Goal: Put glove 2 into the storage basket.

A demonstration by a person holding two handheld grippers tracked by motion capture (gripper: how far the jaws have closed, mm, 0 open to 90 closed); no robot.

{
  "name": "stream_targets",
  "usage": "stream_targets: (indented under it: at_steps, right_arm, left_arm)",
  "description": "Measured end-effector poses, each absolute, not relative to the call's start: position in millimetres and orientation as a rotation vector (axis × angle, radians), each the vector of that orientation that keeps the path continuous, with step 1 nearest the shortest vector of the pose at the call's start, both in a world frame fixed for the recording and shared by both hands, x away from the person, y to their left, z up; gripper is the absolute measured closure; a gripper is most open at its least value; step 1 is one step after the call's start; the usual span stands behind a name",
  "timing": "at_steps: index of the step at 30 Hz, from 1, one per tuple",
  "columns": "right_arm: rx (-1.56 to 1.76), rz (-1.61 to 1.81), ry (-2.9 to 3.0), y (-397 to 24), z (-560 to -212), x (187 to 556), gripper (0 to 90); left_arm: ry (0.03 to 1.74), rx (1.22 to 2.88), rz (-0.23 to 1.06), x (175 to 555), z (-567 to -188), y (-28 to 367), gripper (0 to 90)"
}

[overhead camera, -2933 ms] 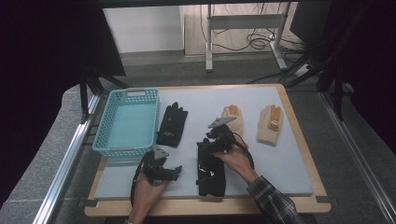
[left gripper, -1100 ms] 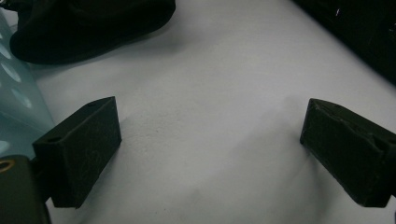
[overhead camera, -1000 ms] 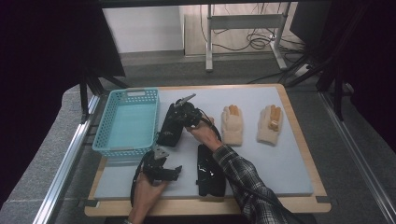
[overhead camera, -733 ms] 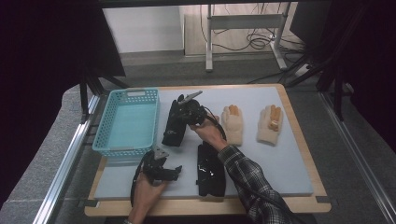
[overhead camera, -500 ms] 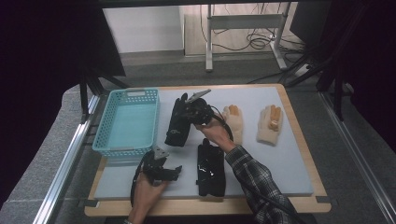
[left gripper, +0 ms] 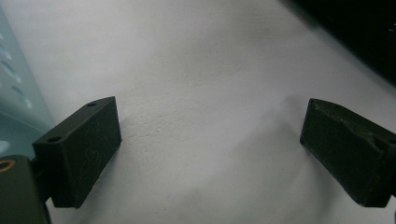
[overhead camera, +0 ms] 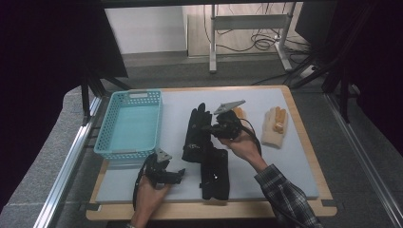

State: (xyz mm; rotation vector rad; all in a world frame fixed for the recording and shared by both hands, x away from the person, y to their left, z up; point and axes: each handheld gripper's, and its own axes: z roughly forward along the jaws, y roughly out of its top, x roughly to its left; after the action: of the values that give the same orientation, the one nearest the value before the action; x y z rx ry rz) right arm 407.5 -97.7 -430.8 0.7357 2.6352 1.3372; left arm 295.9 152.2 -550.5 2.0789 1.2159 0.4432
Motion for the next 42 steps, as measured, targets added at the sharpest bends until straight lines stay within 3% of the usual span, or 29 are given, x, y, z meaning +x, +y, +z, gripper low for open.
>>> stream_targets:
  at_steps: [13, 26, 33, 42]
  right_arm:
    - [0.642, 1.396, 2.73, -152, -445, 345, 88.5]
    - [0.681, 1.244, 2.811, -159, -493, 346, 86.8]
    - [0.679, 1.238, 2.76, -159, -496, 347, 64.7]
    - [0.733, 1.176, 2.7, -176, -495, 339, 52.2]
  left_arm:
    - [1.22, 2.071, 0.442, 296, -551, 152, 5.3]
    - [1.219, 2.078, 0.443, 296, -551, 152, 5.3]
    - [1.219, 2.077, 0.443, 296, -551, 152, 5.3]
    - [1.229, 2.068, 0.444, 294, -550, 151, 6.4]
